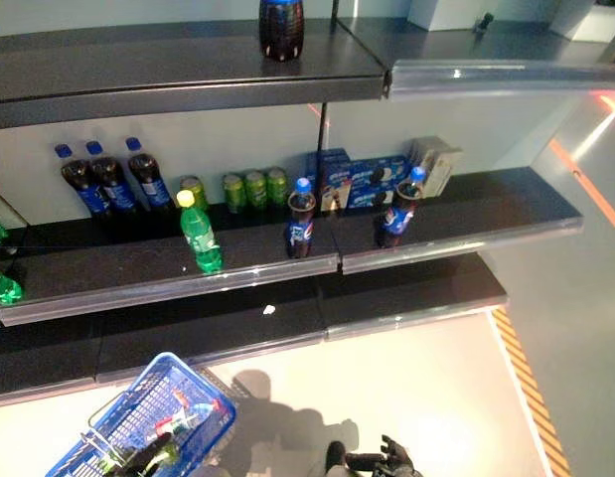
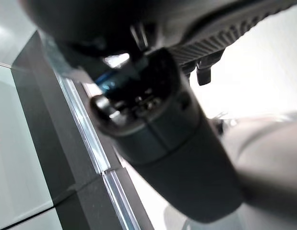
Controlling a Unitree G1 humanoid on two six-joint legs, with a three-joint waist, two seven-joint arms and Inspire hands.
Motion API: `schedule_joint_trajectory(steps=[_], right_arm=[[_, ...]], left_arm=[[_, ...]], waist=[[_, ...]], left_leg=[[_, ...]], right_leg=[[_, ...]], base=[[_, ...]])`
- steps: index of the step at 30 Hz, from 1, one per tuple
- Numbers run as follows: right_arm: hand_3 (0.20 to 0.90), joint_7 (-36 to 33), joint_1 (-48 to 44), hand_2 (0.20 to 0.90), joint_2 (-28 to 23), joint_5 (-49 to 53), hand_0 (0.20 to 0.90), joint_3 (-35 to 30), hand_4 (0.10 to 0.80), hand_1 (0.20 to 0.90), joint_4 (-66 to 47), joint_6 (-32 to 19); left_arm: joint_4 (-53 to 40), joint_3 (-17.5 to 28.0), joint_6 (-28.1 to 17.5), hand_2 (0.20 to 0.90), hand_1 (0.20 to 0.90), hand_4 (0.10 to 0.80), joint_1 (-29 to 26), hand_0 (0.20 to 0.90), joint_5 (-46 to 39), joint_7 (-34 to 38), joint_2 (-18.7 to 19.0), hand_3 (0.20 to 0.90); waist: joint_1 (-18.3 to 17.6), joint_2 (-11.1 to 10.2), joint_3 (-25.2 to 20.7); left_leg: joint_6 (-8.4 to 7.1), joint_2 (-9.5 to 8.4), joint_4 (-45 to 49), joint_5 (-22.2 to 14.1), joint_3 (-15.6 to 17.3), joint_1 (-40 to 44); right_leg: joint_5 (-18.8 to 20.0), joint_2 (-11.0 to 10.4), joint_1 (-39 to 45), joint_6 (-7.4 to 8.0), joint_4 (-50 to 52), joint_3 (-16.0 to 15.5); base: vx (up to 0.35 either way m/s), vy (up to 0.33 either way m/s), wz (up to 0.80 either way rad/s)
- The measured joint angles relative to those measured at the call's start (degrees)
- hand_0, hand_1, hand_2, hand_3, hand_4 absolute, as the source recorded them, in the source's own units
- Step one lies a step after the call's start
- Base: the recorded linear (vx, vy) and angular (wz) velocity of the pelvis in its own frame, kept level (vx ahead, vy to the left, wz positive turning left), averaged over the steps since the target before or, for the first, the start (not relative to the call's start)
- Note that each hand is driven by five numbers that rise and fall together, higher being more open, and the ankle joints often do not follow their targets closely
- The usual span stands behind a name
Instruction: Pick up the drink and place into the basket.
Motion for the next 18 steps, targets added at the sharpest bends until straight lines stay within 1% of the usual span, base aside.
schedule_joint_trajectory(steps=[1, 2, 3, 4, 5, 6, 7, 8, 10, 11, 13, 14, 15, 16, 17, 18], right_arm=[[0.900, -0.01, 1.05, 0.900, 0.01, 0.57, 0.900, -0.26, 0.800, 0.900, -0.28, -0.03], [0.900, -0.02, 1.67, 0.900, -0.23, 1.26, 0.900, -0.56, 0.800, 0.900, -0.17, 0.07], [0.900, -0.02, 1.87, 0.900, -0.28, 1.29, 0.900, -1.01, 0.800, 0.900, -0.17, 0.04], [0.900, -0.03, 2.13, 0.900, -0.66, 1.32, 0.900, -1.65, 0.800, 0.900, -0.23, -0.19], [0.900, -0.02, 1.91, 0.900, -1.35, 1.33, 0.900, -1.79, 0.800, 0.900, -0.25, -0.27], [0.900, 0.02, 1.77, 0.900, -2.46, 1.34, 0.900, -1.97, 0.800, 0.900, -0.25, -0.65], [0.900, 0.00, 1.77, 0.900, -3.34, 1.37, 0.900, -2.32, 0.800, 0.900, -0.26, -0.82], [0.900, 0.02, 1.83, 0.900, -3.61, 1.37, 0.900, -2.36, 0.800, 0.900, -0.21, -0.81], [0.900, 0.06, 2.14, 0.900, -3.84, 1.19, 0.900, -2.59, 0.800, 0.900, 0.38, -0.78], [0.900, 0.19, 2.29, 0.900, -3.75, 1.15, 0.900, -2.59, 0.800, 0.900, 0.59, -0.79], [0.900, 0.66, 2.34, 0.900, -3.33, 1.12, 0.900, -2.45, 0.800, 0.900, 1.15, -0.84], [0.900, 0.82, 2.34, 0.900, -3.28, 1.14, 0.900, -2.36, 0.800, 0.900, 1.28, -0.93], [0.900, 0.78, 2.41, 0.900, -3.28, 1.16, 0.900, -2.32, 0.800, 0.900, 1.38, -1.50], [0.900, 0.73, 2.32, 0.900, -2.84, 1.17, 0.900, -2.31, 0.800, 0.900, 1.53, -2.08], [0.900, 0.67, 2.36, 0.900, -2.31, 1.19, 0.900, -2.39, 0.800, 0.900, 1.53, -2.92], [0.900, 0.71, 2.34, 0.900, -2.15, 1.18, 0.900, -2.15, 0.800, 0.900, 1.48, -3.25]], left_arm=[[-0.31, -0.01, -0.02, 0.300, 0.300, 0.100, -1.02, 0.300, -0.01, 0.00, 0.54, 0.200], [-1.05, -0.11, -0.04, 0.300, 0.300, 0.100, -1.19, 0.300, 0.02, -0.04, 1.04, 0.200], [-1.19, -0.22, -0.06, 0.300, 0.300, 0.100, -1.25, 0.300, 0.03, -0.04, 1.04, 0.200], [-1.40, -0.36, 0.08, 0.300, 0.300, 0.100, -1.69, 0.300, 0.35, -0.02, 2.03, 0.200], [-1.49, -0.44, 0.31, 0.300, 0.300, 0.100, -1.54, 0.300, 0.65, -0.12, 1.72, 0.200], [-1.30, -0.59, 0.58, 0.300, 0.300, 0.100, -1.16, 0.300, 0.66, -0.23, 0.78, 0.200], [-1.16, -0.66, 0.62, 0.300, 0.300, 0.100, -0.83, 0.300, 0.64, -0.30, -0.22, 0.200], [-1.02, -0.70, 0.62, 0.300, 0.300, 0.100, -0.89, 0.300, 0.64, -0.30, -0.50, 0.200], [-0.74, -2.13, 0.68, 0.300, 0.300, 0.100, -0.64, 0.300, 0.64, -0.30, -0.66, 0.200], [-0.67, -2.27, 0.77, 0.300, 0.300, 0.100, -0.63, 0.300, 0.64, -0.30, -0.80, 0.200], [-0.45, -2.30, 1.13, 0.300, 0.300, 0.100, -0.60, 0.300, 0.66, -0.31, -1.22, 0.200], [-0.21, -2.45, 1.30, 0.300, 0.300, 0.100, -0.39, 0.300, 0.66, -0.31, -1.65, 0.200], [0.16, -2.55, 1.39, 0.300, 0.300, 0.100, 0.37, 0.300, 0.65, -0.31, -2.44, 0.200], [0.60, -2.54, 1.58, 0.300, 0.300, 0.100, 0.90, 0.300, 0.67, -0.31, -2.79, 0.200], [1.44, -2.54, 1.65, 0.300, 0.300, 0.100, 1.47, 0.300, 0.77, -0.31, -2.58, 0.200], [1.70, -2.56, 1.79, 0.300, 0.300, 0.100, 1.73, 0.300, 0.82, -0.31, -2.45, 0.200]], waist=[[0.00, -0.94, -0.13], [0.12, -0.89, 0.28], [0.10, -0.88, 0.33], [-0.96, -1.37, 0.45], [-1.22, -1.07, 0.83], [-1.31, -0.61, 0.89], [-1.50, 0.36, 1.12], [-1.68, 0.68, 1.17], [-1.80, 1.25, 1.23], [-1.82, 1.29, 1.23], [-1.85, 1.16, 1.15], [-1.77, 1.57, 1.08], [-1.85, 2.81, 0.70], [-2.11, 3.10, 0.56], [-2.17, 2.65, 0.29], [-2.34, 2.62, 0.28]], left_leg=[[0.70, 0.21, 0.70, 2.37, 2.96, -1.22], [0.98, 0.86, 0.08, 4.52, 5.13, -2.07], [0.92, 1.24, -0.26, 5.34, 6.51, -2.30], [0.40, 2.03, -1.49, 7.35, 10.87, -3.05], [0.94, 1.28, -1.53, 6.24, 12.11, -2.80], [2.65, -0.61, -1.68, 3.88, 12.99, -2.31], [3.28, -1.22, -3.54, 3.32, 14.68, -1.40], [3.28, -1.23, -4.37, 3.32, 14.90, -0.77], [3.27, -2.01, -8.88, 3.34, 15.01, 1.42], [3.24, -2.40, -10.09, 3.32, 14.88, 2.00], [3.17, -3.57, -12.27, 2.92, 14.54, 2.75], [3.98, -3.83, -13.88, 2.28, 14.70, 3.58], [4.31, -3.79, -15.42, 0.29, 15.27, 4.61], [4.14, -4.28, -16.19, -0.94, 15.32, 5.29], [4.92, -5.26, -16.19, -1.27, 15.35, 5.48], [5.24, -5.65, -16.18, -1.44, 15.45, 5.75]], right_leg=[[-0.20, -0.33, 0.54, -0.67, -0.59, -1.85], [-0.51, 0.30, 1.07, -1.83, -0.65, -3.53], [-0.59, 0.55, 0.99, -1.92, -0.51, -4.33], [-1.48, 0.52, 1.27, -2.87, -1.38, -7.36], [-1.63, 0.40, 1.11, -3.11, -1.43, -7.65], [-1.57, 0.07, 1.14, -3.09, -1.25, -7.70], [-1.53, 0.01, 1.31, -2.97, -0.99, -8.14], [-1.64, 0.00, 1.41, -2.81, -0.98, -8.56], [-1.66, -0.01, 1.91, -2.03, -1.18, -8.66], [-1.76, -0.11, 2.10, -1.57, -1.15, -8.17], [-1.69, -0.07, 1.90, -0.64, -1.54, -5.19], [-1.57, 0.02, 2.15, -0.06, -1.74, -5.00], [-1.48, 0.30, 2.41, 0.64, -1.54, -4.93], [-1.49, -0.14, 2.29, 1.09, -0.89, -4.67], [-1.80, -1.05, 1.77, 2.08, 0.38, -3.77], [-2.14, -1.61, 1.45, 2.55, 1.60, -3.54]], base=[[-0.020, -0.176, 0.96], [-0.019, -0.124, 0.75], [-0.021, -0.050, 0.88], [0.001, 0.009, 0.70], [0.004, 0.017, 0.65], [0.027, 0.051, 0.21], [0.031, 0.053, 0.18], [0.048, 0.087, 0.24], [0.039, 0.094, 0.26], [0.021, 0.117, 0.29], [0.014, 0.154, 0.31], [0.017, 0.184, 0.26], [0.024, 0.174, 0.18], [0.019, 0.121, 0.09], [0.011, 0.052, 0.02], [-0.024, 0.032, -0.03]])
